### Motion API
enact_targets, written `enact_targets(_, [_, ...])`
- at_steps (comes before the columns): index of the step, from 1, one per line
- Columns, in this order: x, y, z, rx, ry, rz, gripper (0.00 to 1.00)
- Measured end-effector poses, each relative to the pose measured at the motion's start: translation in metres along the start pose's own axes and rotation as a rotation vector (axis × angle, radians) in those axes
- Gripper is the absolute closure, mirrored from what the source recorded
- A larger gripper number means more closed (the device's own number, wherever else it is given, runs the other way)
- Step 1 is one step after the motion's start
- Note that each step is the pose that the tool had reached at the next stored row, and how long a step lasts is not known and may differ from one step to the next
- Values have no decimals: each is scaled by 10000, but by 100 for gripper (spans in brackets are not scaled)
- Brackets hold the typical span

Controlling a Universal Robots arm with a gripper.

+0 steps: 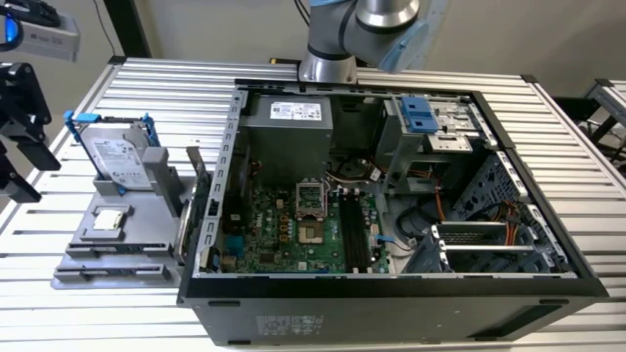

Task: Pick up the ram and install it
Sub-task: 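Pick up the ram and move it above insertion slot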

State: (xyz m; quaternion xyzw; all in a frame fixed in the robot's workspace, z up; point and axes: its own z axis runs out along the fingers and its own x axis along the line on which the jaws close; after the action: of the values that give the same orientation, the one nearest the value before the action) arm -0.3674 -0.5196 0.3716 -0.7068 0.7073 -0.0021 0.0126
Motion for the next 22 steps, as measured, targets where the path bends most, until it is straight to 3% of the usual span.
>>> enact_targets(12, [1, 1, 59, 1, -1, 52, 0])
enact_targets(22, [3, 3, 171, 0, 1, 79, 0])
